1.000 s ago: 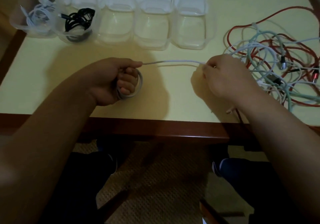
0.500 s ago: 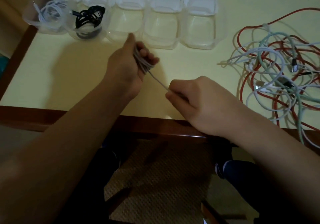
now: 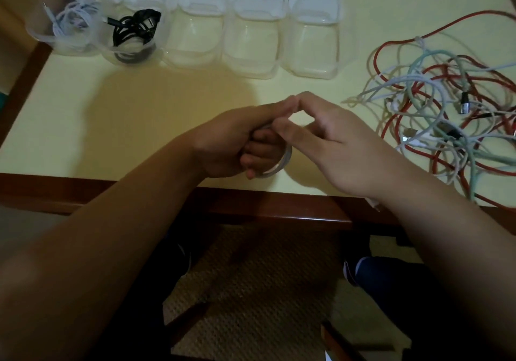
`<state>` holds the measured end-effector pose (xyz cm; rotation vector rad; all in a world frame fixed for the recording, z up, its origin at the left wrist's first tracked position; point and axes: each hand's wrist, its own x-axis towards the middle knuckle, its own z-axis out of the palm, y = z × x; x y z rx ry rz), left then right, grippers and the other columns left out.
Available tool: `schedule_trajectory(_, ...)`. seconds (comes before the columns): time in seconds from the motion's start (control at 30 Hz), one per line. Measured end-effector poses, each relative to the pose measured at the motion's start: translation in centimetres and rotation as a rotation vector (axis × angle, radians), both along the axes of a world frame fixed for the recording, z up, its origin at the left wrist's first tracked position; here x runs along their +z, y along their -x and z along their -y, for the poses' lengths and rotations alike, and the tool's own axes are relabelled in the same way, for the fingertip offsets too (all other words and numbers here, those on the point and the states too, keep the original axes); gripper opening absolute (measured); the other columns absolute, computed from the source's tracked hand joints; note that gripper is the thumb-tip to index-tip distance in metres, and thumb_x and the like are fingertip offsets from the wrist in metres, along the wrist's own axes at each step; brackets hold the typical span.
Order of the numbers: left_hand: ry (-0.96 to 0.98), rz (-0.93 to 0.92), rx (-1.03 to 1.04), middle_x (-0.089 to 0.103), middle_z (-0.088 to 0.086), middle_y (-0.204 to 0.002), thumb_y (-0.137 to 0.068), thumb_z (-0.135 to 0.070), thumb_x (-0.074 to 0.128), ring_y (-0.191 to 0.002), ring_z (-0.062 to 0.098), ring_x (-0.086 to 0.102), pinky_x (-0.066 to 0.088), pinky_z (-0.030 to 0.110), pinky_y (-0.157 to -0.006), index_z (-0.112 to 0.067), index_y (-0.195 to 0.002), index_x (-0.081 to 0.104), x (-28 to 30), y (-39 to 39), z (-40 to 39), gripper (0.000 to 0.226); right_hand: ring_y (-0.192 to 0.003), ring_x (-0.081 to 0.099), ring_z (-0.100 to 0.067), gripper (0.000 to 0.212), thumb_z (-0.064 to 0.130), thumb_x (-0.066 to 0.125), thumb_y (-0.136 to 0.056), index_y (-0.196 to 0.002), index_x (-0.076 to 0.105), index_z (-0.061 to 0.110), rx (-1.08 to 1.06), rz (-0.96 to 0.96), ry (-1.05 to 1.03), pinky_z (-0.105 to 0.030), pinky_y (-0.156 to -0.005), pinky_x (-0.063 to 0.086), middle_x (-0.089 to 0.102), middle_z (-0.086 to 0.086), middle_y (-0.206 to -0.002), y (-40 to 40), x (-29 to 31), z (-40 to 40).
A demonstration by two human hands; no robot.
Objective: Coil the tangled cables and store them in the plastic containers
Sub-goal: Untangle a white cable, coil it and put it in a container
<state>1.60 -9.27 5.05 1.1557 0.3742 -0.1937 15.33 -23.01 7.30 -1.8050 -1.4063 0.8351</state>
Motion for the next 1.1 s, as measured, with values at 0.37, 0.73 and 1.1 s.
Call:
schedule_trajectory(0.37,0.202,0.052,-0.147,0.042,-0.014,-0.046,-0.069,-0.065,0.078,-0.041,-0.002,0.047,0.043,0.013,-0.043,-0.024,-0.061,0.069,-0.5,0.1,-0.2,0.043,-0.05,0.042,-0.008,0.053,0.073,0.062,-0.084,-0.097,0.068,0.023,0.116,-0.011,0.125,-0.032,-0.054,0.032,0.049,0.007,-0.056,-1.3,-1.0,-0.9)
schedule_trajectory(0.73,0.339,0.155,-0.155,0.06,-0.009,-0.053,-0.078,-0.047,0.082,-0.057,0.004,0.063,0.054,0.018,-0.057,-0.02,-0.065,0.066,-1.9,-0.6,-0.1,0.034,-0.061,0.037,-0.022,0.045,0.054,0.077,-0.082,-0.091,0.069,0.01,0.164,-0.125,0.089,-0.039,-0.058,0.028,0.046,-0.017,-0.066,-3.1,-0.2,-0.4)
schedule_trajectory(1.1,-0.088,-0.106,0.353,0.035,0.001,-0.05,-0.087,-0.075,0.048,-0.047,0.014,0.043,0.042,0.023,-0.05,-0.014,-0.056,0.049,0.4,-2.5,1.5,0.069,-0.056,0.044,-0.009,0.028,0.044,0.065,-0.1,-0.089,0.066,0.018,0.073,0.088,0.115,-0.034,-0.059,0.033,0.052,0.002,-0.064,-3.8,-0.8,-0.9)
